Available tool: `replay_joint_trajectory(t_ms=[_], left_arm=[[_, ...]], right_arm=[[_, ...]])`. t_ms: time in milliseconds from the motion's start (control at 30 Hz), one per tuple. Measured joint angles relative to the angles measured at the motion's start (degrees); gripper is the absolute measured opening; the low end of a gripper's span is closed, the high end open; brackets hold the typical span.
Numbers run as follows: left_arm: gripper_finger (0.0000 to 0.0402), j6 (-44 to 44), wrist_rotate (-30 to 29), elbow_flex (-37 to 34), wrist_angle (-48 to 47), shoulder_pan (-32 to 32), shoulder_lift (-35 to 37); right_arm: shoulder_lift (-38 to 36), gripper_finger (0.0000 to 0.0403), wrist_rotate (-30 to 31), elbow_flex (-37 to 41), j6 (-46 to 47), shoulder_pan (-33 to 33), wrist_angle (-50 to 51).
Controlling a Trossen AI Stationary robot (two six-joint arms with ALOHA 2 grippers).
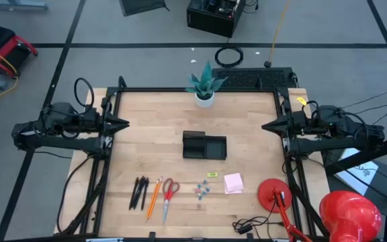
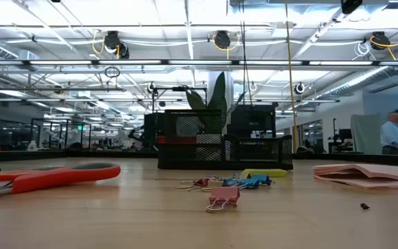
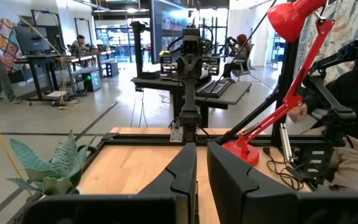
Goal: Pick and place office supplies into organizer
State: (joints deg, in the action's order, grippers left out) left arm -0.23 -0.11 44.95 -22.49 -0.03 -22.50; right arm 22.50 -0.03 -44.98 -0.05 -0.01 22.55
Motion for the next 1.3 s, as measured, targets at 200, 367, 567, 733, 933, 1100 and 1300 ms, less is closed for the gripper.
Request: replay_joint_trajectory(t_ms=[200,367,567,733,933,1100,1300], left_arm=[[0.0047,0.00,0.02,0.00,0.01,-0.01,0.00],[0.0047,0.00,0.00,0.01,0.01,0.01,0.01],[0.0047,0.00,0.01,0.01,0.01,0.01,0.01],[0.0047,0.00,0.01,0.02,-0.01,0.02,0.02],[0.0047,0.00,-0.01,0.01,0.01,0.01,0.01],[0.0047,0.00,0.01,0.00,0.01,0.01,-0.01],[0.0047,0.00,0.00,0.00,0.00,-0.01,0.01]], right_arm=[[0.01,0.0009,0.00,0.00,0.01,-0.02,0.00],[0.00,0.0009,0.00,-0.01,0.00,-0.02,0.00],[0.01,0.0009,0.00,0.00,0.01,0.00,0.01],[0.01,0.0009,0.00,-0.01,0.01,-0.01,0.01],[0.00,0.0009,0.00,0.01,0.00,-0.02,0.02],[0.00,0.0009,0.00,0.00,0.01,0.00,0.00],[0.01,0.0009,0.00,-0.01,0.01,0.00,0.00]])
